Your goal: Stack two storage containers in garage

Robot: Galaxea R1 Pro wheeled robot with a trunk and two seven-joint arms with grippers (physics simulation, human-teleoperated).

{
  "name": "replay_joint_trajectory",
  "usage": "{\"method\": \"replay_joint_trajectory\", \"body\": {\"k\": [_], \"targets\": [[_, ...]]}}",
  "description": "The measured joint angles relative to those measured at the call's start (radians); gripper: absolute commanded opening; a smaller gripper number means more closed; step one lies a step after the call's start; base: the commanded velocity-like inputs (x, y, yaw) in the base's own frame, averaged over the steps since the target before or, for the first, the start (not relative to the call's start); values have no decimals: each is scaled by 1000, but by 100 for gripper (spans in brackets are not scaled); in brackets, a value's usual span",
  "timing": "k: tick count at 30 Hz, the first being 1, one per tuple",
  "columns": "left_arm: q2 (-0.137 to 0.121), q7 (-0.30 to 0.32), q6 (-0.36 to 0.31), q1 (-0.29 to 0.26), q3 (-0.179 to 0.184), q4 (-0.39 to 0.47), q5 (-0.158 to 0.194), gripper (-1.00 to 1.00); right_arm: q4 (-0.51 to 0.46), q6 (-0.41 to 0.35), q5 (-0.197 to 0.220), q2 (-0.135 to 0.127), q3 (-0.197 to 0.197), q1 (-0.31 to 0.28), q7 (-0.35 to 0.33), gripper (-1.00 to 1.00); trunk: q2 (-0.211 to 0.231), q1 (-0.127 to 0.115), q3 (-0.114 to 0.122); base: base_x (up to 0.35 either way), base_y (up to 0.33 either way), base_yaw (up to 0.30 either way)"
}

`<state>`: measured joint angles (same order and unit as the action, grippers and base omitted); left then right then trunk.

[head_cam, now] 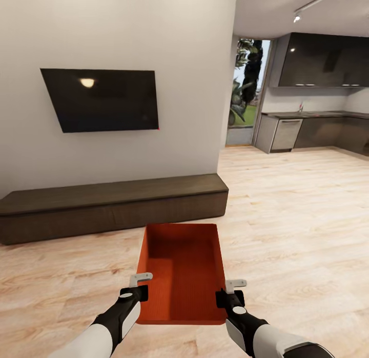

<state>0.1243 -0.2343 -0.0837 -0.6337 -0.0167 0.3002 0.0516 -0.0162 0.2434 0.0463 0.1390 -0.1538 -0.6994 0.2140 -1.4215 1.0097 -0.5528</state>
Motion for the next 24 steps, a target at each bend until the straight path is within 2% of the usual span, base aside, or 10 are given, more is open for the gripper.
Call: {"method": "replay_joint_trajectory", "body": {"k": [12, 24], "targets": [[0, 0, 0, 0, -1, -1, 0, -100, 0, -2, 0, 0, -1, 0, -1, -100, 84, -46, 56, 0, 0, 0], [0, 0, -1, 0, -4, -4, 4, -100, -4, -13, -11, 0, 4, -1, -1, -100, 168, -92, 96, 0, 0, 0]]}}
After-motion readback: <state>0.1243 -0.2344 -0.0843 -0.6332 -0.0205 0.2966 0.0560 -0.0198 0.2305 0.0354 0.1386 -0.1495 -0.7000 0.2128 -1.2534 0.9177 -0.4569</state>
